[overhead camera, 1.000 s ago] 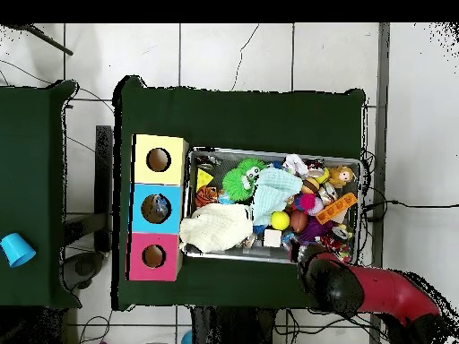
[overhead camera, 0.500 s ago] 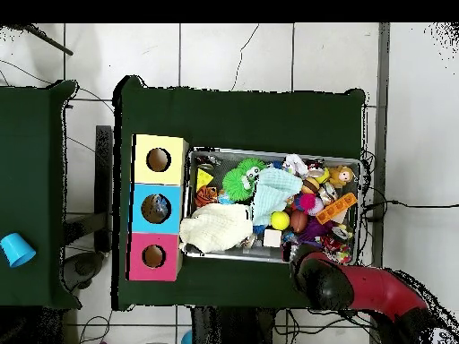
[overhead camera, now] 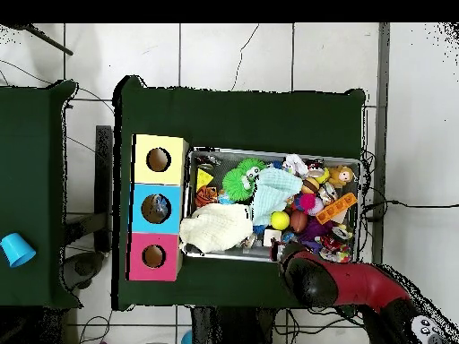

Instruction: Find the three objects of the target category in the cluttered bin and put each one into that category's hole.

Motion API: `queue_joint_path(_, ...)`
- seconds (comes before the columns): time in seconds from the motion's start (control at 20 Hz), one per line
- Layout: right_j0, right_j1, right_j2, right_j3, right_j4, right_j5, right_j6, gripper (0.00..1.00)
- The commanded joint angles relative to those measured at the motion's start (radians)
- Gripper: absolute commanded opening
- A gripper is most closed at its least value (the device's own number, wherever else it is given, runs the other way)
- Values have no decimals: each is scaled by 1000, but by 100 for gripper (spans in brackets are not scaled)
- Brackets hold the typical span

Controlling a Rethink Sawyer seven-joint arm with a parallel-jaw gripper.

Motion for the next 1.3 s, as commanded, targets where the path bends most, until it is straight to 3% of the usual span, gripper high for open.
queue_joint_path(0.05, -19, 47, 18, -50, -80, -22, -22, 100)
queue_joint_path(0.75, -63, 98, 52, -92, -148, -21, -49, 100)
queue_joint_path(1.3, -22, 120, 16, -122, -192, -51, 5, 100)
